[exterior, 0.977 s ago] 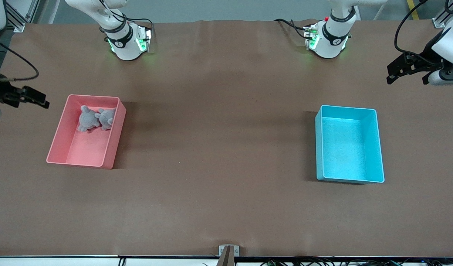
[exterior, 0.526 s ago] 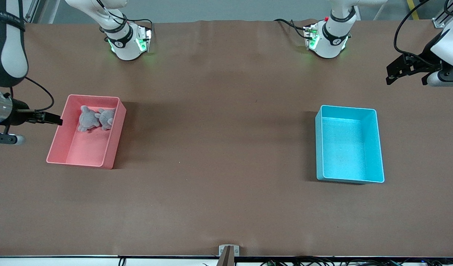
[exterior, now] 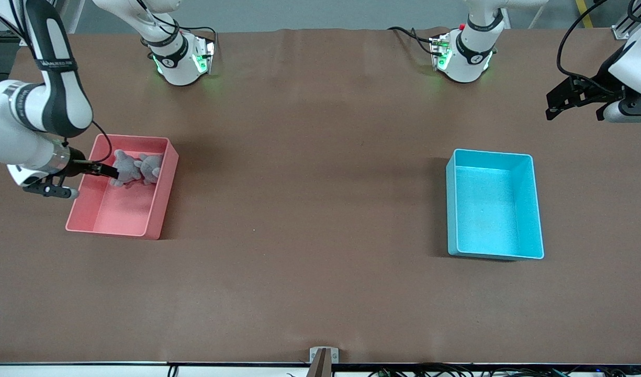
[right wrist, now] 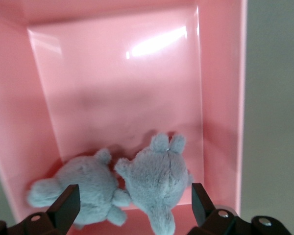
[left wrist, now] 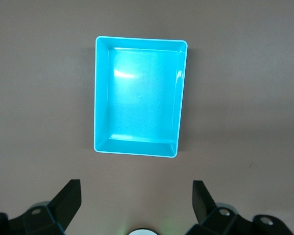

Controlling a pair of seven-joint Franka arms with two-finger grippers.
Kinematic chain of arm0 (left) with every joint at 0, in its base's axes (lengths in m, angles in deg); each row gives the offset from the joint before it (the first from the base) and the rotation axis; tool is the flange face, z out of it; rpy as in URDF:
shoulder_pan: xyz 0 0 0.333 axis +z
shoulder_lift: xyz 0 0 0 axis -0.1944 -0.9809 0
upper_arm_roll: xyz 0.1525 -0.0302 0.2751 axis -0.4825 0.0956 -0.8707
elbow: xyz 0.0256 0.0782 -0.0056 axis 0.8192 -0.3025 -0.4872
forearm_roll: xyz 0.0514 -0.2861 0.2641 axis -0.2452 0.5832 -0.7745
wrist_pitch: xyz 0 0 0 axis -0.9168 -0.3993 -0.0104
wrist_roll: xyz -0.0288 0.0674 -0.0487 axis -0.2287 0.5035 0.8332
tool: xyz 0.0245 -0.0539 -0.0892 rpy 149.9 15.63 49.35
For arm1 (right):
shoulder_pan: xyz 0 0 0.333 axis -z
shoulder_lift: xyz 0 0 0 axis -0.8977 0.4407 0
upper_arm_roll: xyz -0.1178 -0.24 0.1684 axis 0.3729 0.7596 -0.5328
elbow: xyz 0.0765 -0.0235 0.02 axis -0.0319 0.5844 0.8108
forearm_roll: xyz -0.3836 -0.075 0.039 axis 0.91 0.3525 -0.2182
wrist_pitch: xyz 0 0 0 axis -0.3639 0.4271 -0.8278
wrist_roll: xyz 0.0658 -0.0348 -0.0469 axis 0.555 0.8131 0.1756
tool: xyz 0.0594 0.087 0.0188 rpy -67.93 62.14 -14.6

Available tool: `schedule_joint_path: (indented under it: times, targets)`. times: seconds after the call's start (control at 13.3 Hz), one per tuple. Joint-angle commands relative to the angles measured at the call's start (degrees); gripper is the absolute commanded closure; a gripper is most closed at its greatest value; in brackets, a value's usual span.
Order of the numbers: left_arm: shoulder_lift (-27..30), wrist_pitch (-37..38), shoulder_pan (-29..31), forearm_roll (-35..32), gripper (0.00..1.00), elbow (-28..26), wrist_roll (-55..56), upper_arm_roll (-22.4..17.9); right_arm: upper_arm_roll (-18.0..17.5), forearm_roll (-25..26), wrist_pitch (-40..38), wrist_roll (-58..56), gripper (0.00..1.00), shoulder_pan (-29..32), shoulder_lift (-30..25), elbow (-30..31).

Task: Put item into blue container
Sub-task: 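Reach the right gripper into the pink box and grasp a grey plush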

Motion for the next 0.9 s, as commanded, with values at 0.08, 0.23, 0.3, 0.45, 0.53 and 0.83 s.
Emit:
schedule_joint_path:
  times: [0.08,0.23,0.3,0.45,0.53,0.83]
  targets:
    - [-0.2,0.9,0.1,-0.6,0.0,1.0,-0.8,0.4,-0.1,-0.1,10.0,-0.4,0.0,1.0,-2.7,9.3]
    - [-0.3,0.9,0.1,-0.6,0.0,1.1,-0.4,0.4,0.0,-0.1,11.3,-0.4,0.0,1.6,-0.9,9.6]
    - [-0.3,0.9,0.1,-0.5,0.0,1.0,-0.2,0.4,0.0,-0.1,11.3,-0.4,0.0,2.1,-0.1,9.6]
    - [-0.5,0.9,0.1,-0.5,0.0,0.9,-0.1,0.4,0.1,-0.1,12.2,-0.5,0.0,2.4,1.7,9.5]
    - [-0.7,0.9,0.1,-0.5,0.0,0.9,-0.2,0.4,0.0,-0.1,12.5,-0.4,0.0,2.8,2.5,9.6]
    - [-0.7,0.9,0.5,-0.6,0.0,0.9,-1.0,0.3,0.0,-0.1,13.9,-0.4,0.0,3.0,4.9,9.5]
